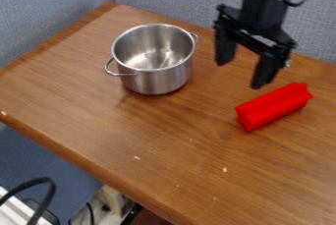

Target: Put the red object in the metal pot

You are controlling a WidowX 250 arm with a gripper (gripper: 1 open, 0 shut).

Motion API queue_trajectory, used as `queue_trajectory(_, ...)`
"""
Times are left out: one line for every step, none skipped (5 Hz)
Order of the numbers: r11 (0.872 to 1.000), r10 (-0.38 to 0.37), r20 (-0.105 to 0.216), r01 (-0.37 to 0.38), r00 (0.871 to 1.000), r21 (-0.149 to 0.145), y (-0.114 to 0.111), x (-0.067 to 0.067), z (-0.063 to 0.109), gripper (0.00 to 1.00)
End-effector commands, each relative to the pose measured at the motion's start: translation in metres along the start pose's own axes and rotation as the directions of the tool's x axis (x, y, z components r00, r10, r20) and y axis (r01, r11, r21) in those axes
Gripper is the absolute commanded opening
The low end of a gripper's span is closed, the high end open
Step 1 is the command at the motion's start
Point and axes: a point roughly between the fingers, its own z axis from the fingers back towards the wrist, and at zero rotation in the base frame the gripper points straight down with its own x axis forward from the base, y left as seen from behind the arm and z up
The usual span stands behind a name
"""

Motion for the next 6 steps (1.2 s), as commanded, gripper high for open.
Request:
queue_trajectory(0.993, -0.12, 0.084, 0.12, 0.989, 0.002, -0.011, 0.016, 0.014, 1.0)
queue_trajectory(0.974, -0.227, 0.096, 0.226, 0.969, 0.02, -0.015, 0.029, 0.006, 1.0)
queue_trajectory(0.954, -0.299, 0.087, 0.296, 0.95, 0.045, -0.017, 0.043, -0.007, 1.0)
queue_trajectory(0.937, -0.346, 0.07, 0.343, 0.935, 0.061, -0.019, 0.054, -0.022, 1.0)
queue_trajectory(0.924, -0.378, 0.056, 0.372, 0.924, 0.088, -0.018, 0.061, -0.034, 1.0)
queue_trajectory(0.917, -0.39, 0.036, 0.385, 0.92, 0.103, -0.017, 0.065, -0.043, 1.0)
